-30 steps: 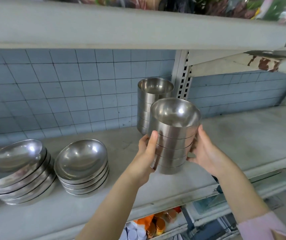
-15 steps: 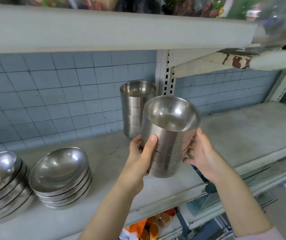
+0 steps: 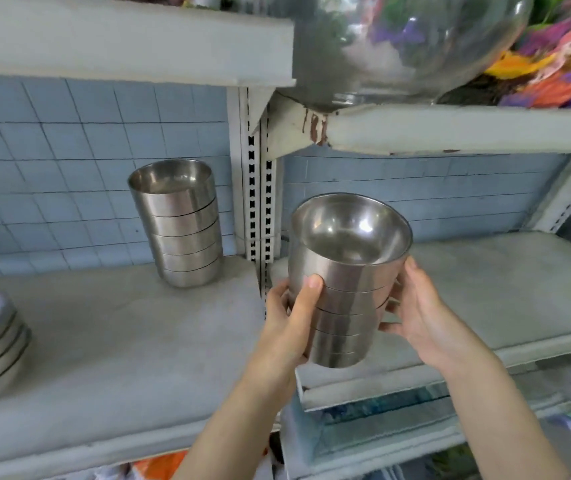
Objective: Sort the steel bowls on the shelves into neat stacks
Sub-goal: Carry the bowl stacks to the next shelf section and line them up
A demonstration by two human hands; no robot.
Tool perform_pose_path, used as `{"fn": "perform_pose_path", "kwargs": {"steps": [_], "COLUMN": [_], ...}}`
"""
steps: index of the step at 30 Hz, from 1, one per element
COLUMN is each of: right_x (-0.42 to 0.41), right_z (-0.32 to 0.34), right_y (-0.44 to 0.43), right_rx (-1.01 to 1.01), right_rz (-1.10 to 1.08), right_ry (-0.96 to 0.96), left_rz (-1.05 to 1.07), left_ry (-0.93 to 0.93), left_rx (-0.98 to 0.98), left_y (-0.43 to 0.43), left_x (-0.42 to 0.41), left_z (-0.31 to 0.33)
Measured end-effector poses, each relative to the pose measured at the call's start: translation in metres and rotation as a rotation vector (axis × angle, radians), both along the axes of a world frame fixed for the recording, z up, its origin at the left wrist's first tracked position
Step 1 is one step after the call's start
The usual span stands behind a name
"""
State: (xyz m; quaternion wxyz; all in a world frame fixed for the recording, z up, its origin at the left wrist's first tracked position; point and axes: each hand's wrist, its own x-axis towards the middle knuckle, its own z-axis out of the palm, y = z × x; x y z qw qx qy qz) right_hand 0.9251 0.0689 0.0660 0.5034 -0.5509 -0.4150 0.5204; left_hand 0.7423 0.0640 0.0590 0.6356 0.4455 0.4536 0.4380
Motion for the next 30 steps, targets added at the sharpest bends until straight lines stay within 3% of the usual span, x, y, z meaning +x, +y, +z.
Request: {"fn": "perform_pose_path", "kwargs": {"steps": [11,16,19,23,30], "right_x": [0.048,0.056,0.056,0.058,0.059], "right_z": [-0.022,-0.019,-0.021,-0.027,-0.023], "right_y": [0.019,0.014,0.016,0.029,0.08], "right_rx": [-0.027,0.234,0.371,0.407,0.404], "right_rz": [0.119,0.22,0.191,0.168,0.205], "right_ry": [-0.048,-0.279,-0.35,-0.36,-0.379], "left_rz": [0.066,-0.11,-0.001,0.134,0.141], "left_ry": [0.161,0.361,0.563,0.546,0.642], "left_rx": [-0.01,0.273,0.355,0.344,0.379], "left_y": [0.012,0.01,0.013,0.024,0.074], "left_x": [0.051,0.042,0.048,0.056,0.056], "left_z": [-0.01,-0.038,-0.071,-0.09,-0.087]}}
